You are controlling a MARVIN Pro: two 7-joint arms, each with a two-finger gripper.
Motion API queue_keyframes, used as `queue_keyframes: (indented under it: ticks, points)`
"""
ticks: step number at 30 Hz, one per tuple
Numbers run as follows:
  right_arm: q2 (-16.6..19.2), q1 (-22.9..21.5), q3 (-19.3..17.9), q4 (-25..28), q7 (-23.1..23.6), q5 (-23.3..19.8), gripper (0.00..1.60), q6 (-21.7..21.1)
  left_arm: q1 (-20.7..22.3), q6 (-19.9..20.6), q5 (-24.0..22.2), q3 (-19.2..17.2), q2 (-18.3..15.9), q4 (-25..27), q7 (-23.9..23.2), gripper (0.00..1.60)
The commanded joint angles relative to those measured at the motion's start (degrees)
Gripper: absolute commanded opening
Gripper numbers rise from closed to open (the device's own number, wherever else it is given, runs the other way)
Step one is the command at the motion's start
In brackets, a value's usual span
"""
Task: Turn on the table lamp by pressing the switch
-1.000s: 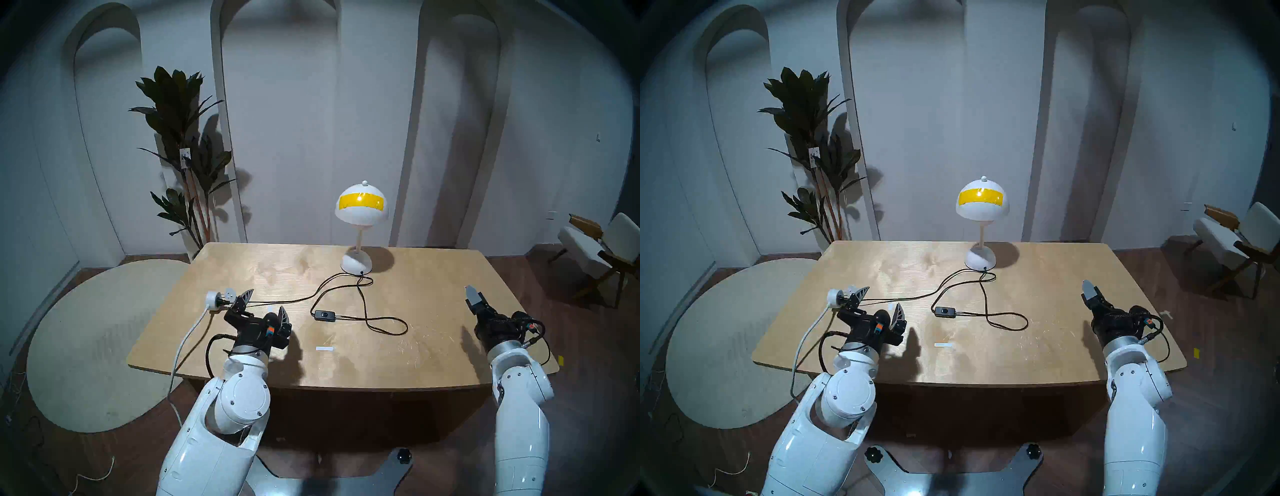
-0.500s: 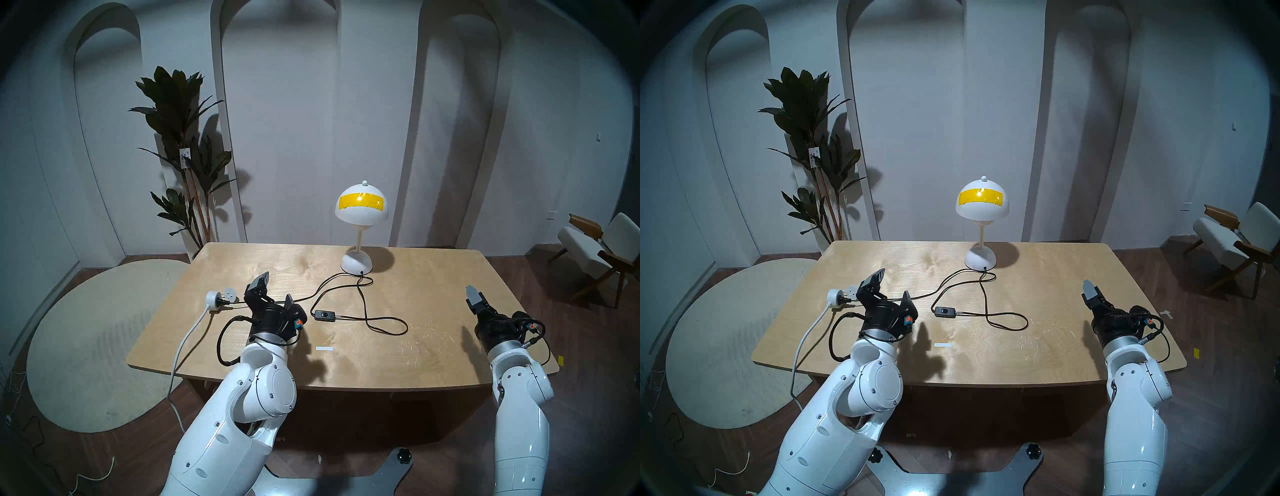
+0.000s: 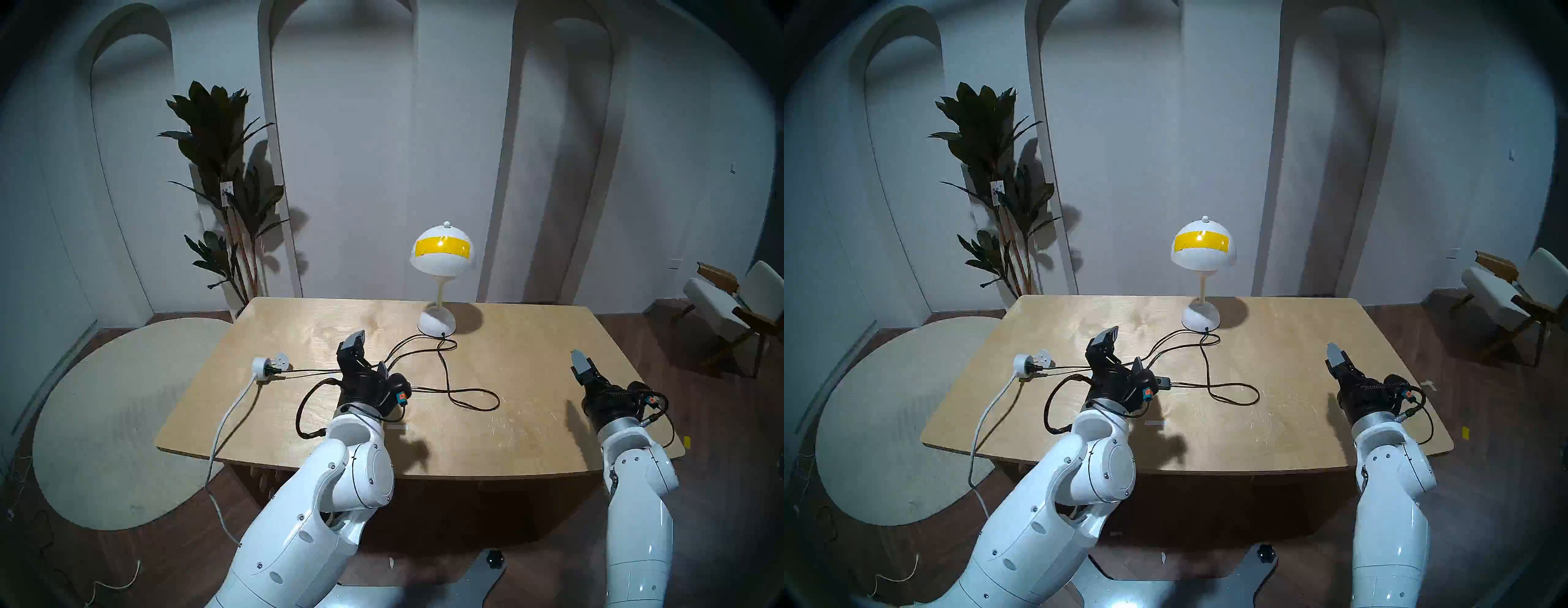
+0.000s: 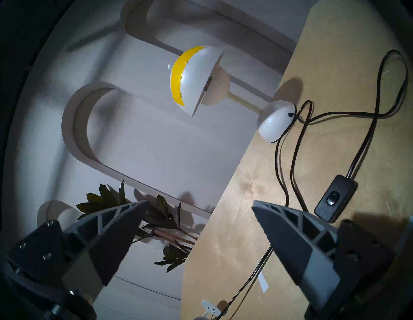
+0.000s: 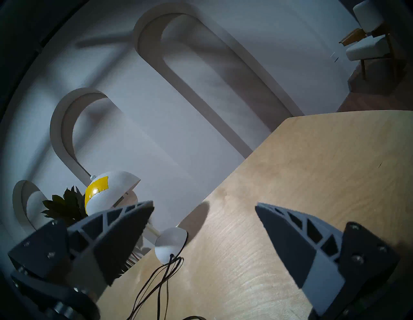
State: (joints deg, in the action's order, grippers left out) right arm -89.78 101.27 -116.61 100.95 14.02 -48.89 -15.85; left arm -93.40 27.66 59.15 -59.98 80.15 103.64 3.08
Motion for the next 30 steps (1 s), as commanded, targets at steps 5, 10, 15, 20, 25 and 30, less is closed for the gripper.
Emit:
queue_keyframes:
  ticks: [5,10,15,20,25,30]
  points:
    - [0.2,-0.3,0.0,1.5,0.4,0.0,1.6,0.3,6.9,-1.5,2.6,1.9,-0.1,-5.1,-2.4,1.6]
    - [0.2,-0.3,0.0,1.5,0.4,0.0,1.6,0.3,8.4,-2.1,3.3,2.7,0.6,-7.2,-2.8,1.6]
    - [0.2,-0.3,0.0,1.4,0.4,0.0,1.6,0.3,9.7,-2.4,4.1,3.3,1.0,-8.0,-3.2,1.6]
    - [0.2,-0.3,0.0,1.5,0.3,0.0,1.6,0.3,10.5,-2.4,4.5,3.4,1.4,-8.6,-3.6,1.6]
    - [0.2,-0.3,0.0,1.5,0.3,0.0,1.6,0.3,10.5,-2.2,4.3,3.4,1.8,-9.5,-3.6,1.6]
    - [0.2,-0.2,0.0,1.5,0.3,0.0,1.6,0.3,10.4,-2.1,4.2,3.4,2.1,-10.5,-3.7,1.6]
